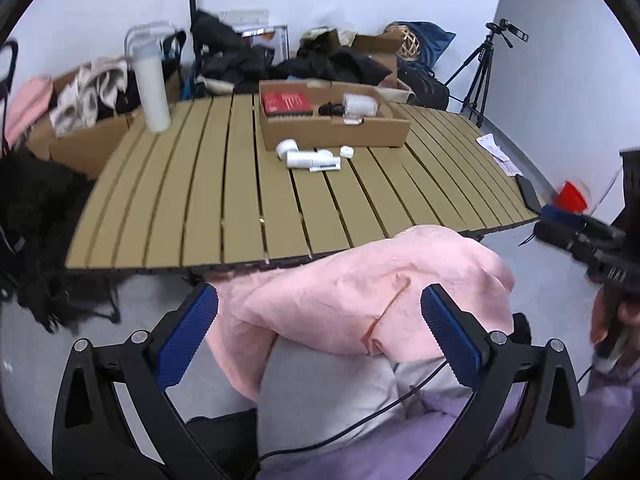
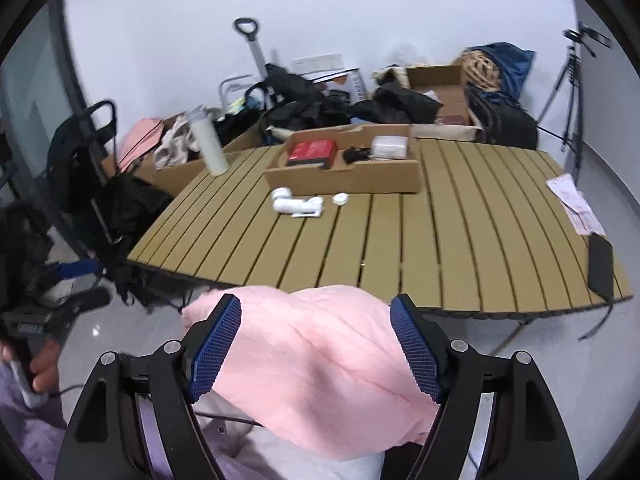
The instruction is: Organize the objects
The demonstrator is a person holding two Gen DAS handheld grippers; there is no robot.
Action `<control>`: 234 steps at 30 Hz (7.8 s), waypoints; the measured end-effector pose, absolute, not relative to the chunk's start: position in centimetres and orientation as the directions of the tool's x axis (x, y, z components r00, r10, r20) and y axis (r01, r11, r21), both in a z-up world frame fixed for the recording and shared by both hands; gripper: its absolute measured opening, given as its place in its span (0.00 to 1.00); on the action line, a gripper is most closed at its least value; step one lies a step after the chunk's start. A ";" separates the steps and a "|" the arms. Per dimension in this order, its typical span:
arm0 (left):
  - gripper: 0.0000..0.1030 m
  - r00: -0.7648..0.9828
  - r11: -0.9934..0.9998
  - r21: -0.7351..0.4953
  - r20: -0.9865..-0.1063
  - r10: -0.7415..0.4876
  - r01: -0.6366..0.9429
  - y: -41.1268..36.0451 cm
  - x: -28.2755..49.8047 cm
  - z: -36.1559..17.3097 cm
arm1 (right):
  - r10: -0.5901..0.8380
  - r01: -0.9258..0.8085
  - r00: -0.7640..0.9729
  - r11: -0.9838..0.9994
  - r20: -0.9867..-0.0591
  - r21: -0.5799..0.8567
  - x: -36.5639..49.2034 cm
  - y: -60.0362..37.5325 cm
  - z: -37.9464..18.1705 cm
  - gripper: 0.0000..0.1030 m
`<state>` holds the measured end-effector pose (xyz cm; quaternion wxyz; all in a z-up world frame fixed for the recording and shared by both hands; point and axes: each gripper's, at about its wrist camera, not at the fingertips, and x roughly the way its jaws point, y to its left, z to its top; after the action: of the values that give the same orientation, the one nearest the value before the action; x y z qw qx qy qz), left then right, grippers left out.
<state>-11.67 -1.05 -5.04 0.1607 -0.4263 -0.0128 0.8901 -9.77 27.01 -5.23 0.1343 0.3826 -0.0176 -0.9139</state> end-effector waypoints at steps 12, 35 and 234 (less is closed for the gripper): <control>0.98 -0.636 -0.948 -0.241 -0.703 0.319 -0.210 -2.0 -25.2 -8.5 | -0.298 0.444 -0.632 -0.896 -0.716 -0.018 -21.7 20.8 -10.6 0.78; 0.31 -0.482 -0.913 -0.397 -0.784 0.392 -0.097 -0.5 -41.8 -18.4 | -0.424 0.724 -0.452 -0.689 -0.785 -0.045 -40.0 11.5 -19.9 0.41; 0.25 -0.621 -0.921 -0.271 -0.680 0.388 -0.279 8.1 -43.0 -3.5 | -0.354 0.240 -0.651 -0.935 -0.671 0.260 -38.3 28.9 -7.9 0.27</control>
<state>-43.03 8.09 -3.50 0.1858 -0.3935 -0.0697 0.8977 -38.28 28.91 -7.86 0.1640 0.3842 -0.0741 -0.9055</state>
